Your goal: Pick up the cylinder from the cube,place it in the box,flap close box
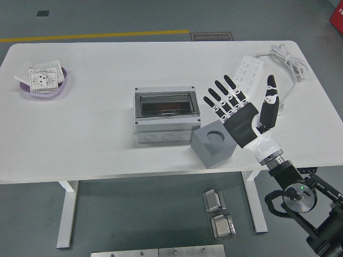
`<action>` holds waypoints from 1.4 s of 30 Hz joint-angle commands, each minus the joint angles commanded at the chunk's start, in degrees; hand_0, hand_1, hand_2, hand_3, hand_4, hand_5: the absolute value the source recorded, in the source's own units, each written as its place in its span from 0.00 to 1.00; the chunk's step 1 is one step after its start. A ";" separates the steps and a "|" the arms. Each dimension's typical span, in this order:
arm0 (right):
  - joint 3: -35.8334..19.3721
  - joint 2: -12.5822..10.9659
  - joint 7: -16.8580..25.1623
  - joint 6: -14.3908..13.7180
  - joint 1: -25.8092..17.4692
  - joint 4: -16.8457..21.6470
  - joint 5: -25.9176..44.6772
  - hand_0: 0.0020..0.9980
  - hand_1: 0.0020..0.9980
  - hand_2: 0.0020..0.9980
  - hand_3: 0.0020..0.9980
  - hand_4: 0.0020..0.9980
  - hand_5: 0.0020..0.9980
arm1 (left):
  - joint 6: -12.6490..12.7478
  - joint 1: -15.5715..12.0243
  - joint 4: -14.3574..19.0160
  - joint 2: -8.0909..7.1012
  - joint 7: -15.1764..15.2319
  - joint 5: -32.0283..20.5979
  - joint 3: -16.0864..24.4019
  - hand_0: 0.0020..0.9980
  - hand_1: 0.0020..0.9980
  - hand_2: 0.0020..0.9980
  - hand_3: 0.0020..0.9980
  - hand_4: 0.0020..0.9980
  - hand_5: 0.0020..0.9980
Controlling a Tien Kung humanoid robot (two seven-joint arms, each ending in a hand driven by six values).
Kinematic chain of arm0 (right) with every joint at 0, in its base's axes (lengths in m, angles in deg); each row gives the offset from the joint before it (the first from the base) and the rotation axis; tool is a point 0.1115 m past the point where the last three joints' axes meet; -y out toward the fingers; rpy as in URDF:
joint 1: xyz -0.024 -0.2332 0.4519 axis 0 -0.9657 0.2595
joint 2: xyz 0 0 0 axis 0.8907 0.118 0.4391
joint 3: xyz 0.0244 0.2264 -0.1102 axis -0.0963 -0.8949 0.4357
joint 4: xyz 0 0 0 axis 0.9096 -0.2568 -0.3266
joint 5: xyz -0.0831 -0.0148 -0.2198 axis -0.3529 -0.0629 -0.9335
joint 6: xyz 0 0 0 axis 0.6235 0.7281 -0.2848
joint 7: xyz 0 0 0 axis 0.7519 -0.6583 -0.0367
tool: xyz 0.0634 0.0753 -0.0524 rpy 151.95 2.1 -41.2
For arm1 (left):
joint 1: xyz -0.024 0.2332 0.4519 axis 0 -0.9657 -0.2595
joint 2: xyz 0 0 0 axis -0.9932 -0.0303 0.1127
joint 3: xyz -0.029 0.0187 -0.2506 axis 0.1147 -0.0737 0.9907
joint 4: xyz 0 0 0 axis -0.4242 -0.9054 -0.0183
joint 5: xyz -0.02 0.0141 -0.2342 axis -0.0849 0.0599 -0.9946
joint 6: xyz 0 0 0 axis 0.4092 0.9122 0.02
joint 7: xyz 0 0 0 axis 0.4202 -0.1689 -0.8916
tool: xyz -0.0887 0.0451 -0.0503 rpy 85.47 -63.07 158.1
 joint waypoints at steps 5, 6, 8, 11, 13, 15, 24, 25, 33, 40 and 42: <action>-0.31 0.18 2.16 -1.91 0.02 -1.41 4.59 0.84 0.77 0.81 0.82 1.00 1.00 | 0.03 -0.04 0.00 0.02 0.03 0.03 -0.02 0.72 0.71 0.69 0.82 0.75 0.46; -0.39 0.19 2.80 -2.56 0.05 -1.64 5.77 0.84 0.77 0.81 0.82 1.00 1.00 | 0.04 -0.05 0.01 0.02 0.03 0.02 -0.02 0.72 0.71 0.69 0.82 0.75 0.46; -0.66 0.25 4.54 -4.28 0.14 -2.24 8.37 0.84 0.77 0.81 0.82 1.00 1.00 | 0.07 -0.04 0.02 0.02 0.07 0.09 0.03 0.72 0.71 0.69 0.82 0.75 0.46; -0.94 0.36 7.19 -6.79 0.28 -3.17 12.39 0.81 0.75 0.78 0.80 1.00 1.00 | 0.10 -0.05 0.06 0.03 0.14 0.16 0.11 0.72 0.71 0.69 0.82 0.75 0.46; -1.00 0.45 8.47 -7.80 0.38 -3.67 15.13 0.81 0.75 0.78 0.80 1.00 1.00 | 0.11 -0.05 0.07 0.06 0.18 0.19 0.15 0.72 0.71 0.69 0.82 0.75 0.46; -1.09 0.56 9.39 -8.32 0.50 -4.01 18.03 0.81 0.75 0.78 0.80 1.00 1.00 | 0.12 -0.04 0.07 0.08 0.20 0.18 0.13 0.72 0.71 0.69 0.82 0.75 0.46; -1.29 0.70 11.01 -9.43 0.81 -4.34 23.62 0.38 0.51 0.62 0.67 0.87 0.87 | 0.14 -0.07 0.09 0.07 0.23 0.23 0.13 0.72 0.71 0.69 0.82 0.75 0.46; -1.32 0.71 11.18 -9.58 0.82 -4.38 23.86 0.38 0.51 0.62 0.67 0.87 0.87 | 0.15 -0.09 0.08 0.07 0.23 0.22 0.12 0.72 0.71 0.69 0.82 0.75 0.46; -1.59 0.72 12.01 -10.25 0.78 -4.65 24.87 0.28 0.42 0.58 0.64 0.85 0.85 | 0.16 -0.13 0.09 0.10 0.23 0.24 0.12 0.72 0.71 0.69 0.82 0.75 0.46; -1.85 0.68 12.31 -10.50 0.72 -4.76 25.11 0.09 0.23 0.26 0.38 0.84 0.83 | 0.16 -0.07 0.09 0.10 0.24 0.20 0.07 0.72 0.71 0.69 0.82 0.75 0.46; -1.90 0.66 12.36 -10.56 0.68 -4.79 25.13 0.09 0.23 0.26 0.38 0.84 0.83 | 0.16 -0.07 0.09 0.09 0.24 0.19 0.03 0.72 0.71 0.69 0.82 0.75 0.46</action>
